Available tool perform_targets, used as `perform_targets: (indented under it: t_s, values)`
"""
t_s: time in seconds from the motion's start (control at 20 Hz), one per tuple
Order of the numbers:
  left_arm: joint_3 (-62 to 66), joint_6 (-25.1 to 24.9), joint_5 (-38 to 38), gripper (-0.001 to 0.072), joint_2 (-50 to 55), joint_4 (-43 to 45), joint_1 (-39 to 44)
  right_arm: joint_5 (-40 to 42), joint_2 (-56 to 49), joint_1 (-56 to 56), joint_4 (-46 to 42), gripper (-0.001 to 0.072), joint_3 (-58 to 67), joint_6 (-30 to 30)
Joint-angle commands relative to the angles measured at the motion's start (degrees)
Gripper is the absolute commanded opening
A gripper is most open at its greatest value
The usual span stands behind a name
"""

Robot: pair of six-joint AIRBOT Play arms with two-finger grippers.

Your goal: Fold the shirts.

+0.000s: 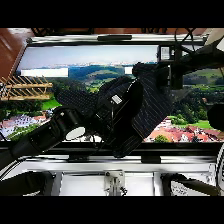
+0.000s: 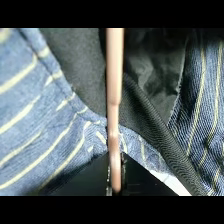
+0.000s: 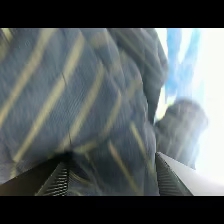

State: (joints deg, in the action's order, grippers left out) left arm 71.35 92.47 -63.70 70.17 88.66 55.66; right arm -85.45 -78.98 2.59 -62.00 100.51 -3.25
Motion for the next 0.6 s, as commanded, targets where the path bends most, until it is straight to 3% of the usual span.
perform_targets:
  t_s: [0.0,0.4,0.5,0.55]
  values:
    - [0.1,-3.1,0.2,0.0058,-0.4,1.5,0.1,-0.8,-0.1,1.6,1.2,0.0617,0.1,-0.5]
    - [0.2,-8.5,3.3,0.0058,-1.8,12.3,0.0,-3.9,-0.3,1.6,1.7,0.0606,-0.1,3.6]
    - [0.5,-10.4,6.2,0.0058,-1.7,14.5,-0.5,-4.9,-0.3,1.6,1.4,0.044,-0.1,5.0]
    - [0.8,-10.9,7.1,0.0058,-1.7,14.5,-1.1,-4.9,-0.3,1.6,1.0,0.044,-0.1,5.5]
